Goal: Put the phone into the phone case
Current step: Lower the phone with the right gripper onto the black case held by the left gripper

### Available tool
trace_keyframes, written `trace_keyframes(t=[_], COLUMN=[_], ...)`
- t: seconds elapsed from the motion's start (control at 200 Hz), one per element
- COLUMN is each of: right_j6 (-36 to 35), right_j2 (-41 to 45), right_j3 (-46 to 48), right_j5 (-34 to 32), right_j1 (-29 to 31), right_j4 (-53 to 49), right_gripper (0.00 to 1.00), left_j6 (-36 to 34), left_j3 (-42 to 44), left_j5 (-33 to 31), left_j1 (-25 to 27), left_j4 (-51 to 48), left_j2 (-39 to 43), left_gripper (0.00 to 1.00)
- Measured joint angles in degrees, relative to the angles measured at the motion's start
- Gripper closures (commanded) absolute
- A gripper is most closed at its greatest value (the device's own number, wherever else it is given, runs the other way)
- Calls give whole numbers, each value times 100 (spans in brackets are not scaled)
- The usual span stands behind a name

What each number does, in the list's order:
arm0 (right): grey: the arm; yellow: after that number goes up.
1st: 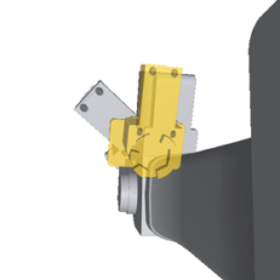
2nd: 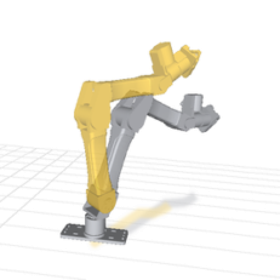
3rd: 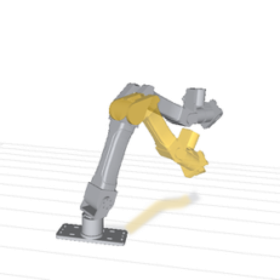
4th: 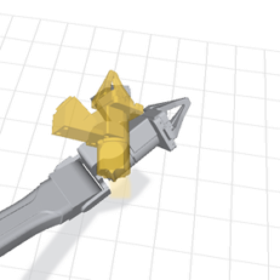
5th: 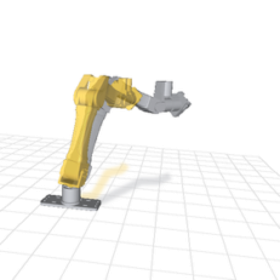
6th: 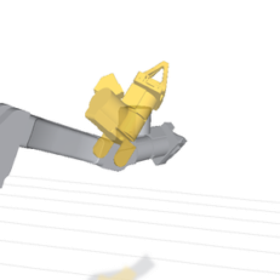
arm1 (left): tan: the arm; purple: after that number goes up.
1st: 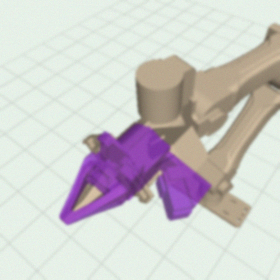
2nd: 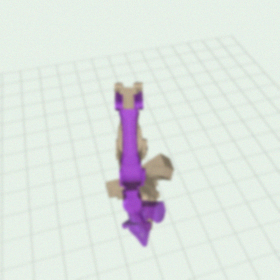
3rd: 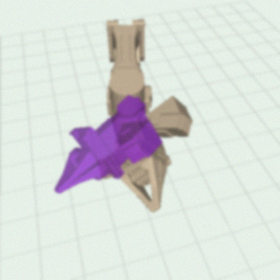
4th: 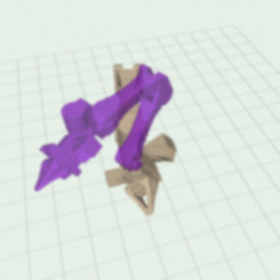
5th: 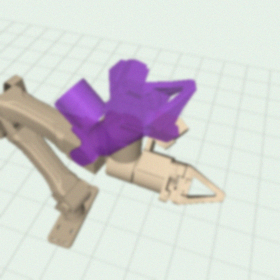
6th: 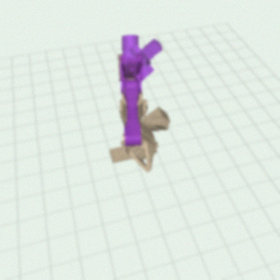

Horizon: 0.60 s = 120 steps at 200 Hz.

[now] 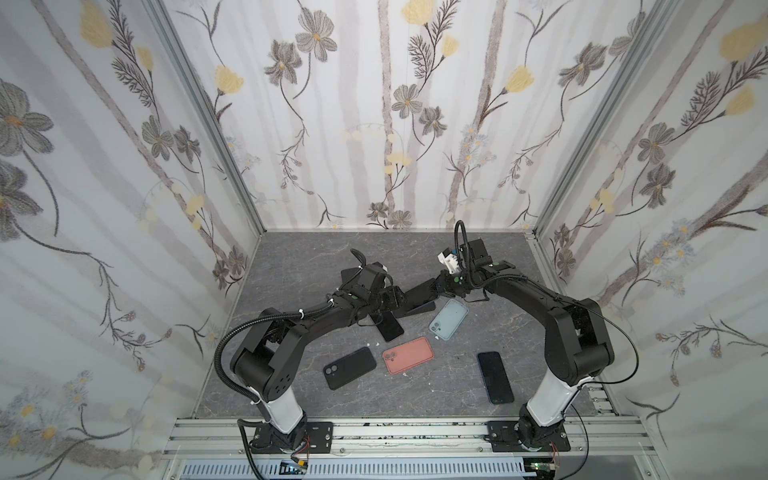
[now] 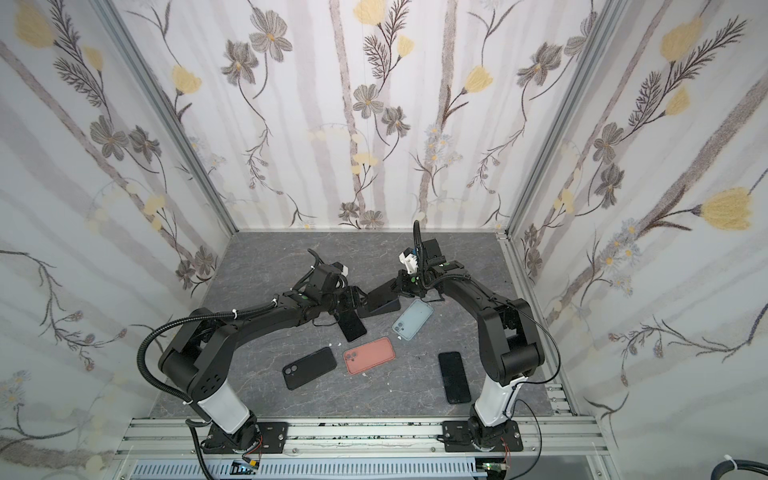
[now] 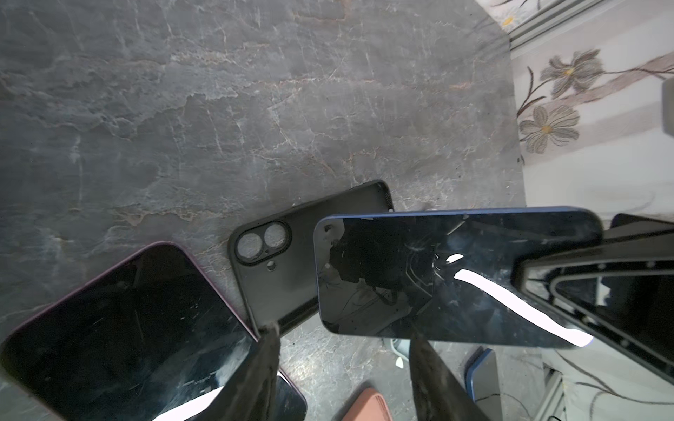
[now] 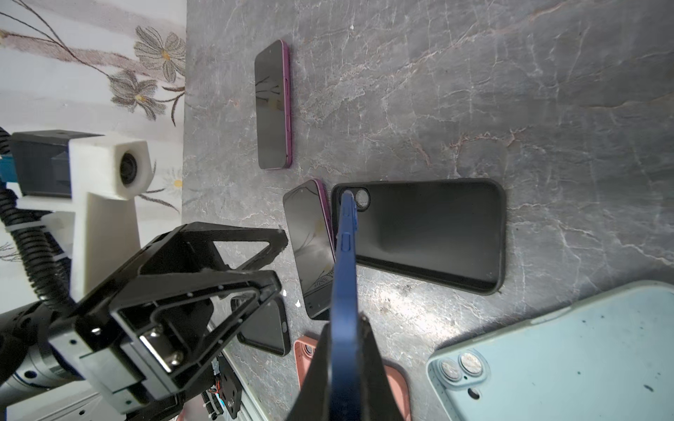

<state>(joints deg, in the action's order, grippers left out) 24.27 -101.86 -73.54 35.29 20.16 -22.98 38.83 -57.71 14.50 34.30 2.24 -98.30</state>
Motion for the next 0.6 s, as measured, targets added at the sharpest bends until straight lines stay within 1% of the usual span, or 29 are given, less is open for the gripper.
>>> trace_keyframes(t=[0.18,0.599], right_j6=[-142,-243], right_j2=[-236,-286], right_j3=[-50,105], right_j5=[26,109], right_j1=[-101,-439], right_j4=[-85,-61], right_gripper=[100,100], left_j6=[-120,-264], left_j3=[-105,-590], left_j5=[-240,-247], left_j1=[50,72], left_j4=[-55,-92], left_j2=[-387,-1023], left_gripper=[44,44])
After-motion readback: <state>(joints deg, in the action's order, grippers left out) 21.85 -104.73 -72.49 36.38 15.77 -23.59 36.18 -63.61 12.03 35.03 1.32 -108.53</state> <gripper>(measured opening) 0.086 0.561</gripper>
